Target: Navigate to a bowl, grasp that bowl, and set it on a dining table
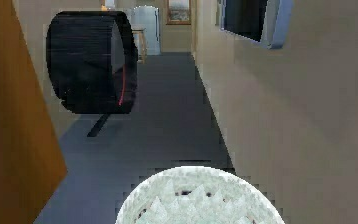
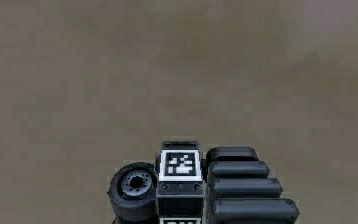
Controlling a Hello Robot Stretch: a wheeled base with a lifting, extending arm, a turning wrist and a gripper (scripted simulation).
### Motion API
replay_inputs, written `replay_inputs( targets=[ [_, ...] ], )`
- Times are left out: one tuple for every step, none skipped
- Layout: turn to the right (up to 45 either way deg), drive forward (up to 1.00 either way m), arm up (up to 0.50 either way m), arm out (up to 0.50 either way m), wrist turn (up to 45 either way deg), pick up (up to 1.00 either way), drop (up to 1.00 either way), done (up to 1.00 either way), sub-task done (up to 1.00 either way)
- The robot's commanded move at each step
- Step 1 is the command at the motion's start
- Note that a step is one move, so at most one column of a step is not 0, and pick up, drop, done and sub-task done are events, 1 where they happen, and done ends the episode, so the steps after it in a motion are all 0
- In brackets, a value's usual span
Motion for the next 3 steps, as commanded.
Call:
replay_inputs(
  targets=[
    [0.0, 1.0, 0.0, 0.0, 0.0, 0.0, 0.0, 0.0, 0.0],
    [0.0, 1.0, 0.0, 0.0, 0.0, 0.0, 0.0, 0.0, 0.0],
    [0.0, 1.0, 0.0, 0.0, 0.0, 0.0, 0.0, 0.0, 0.0]
  ],
)
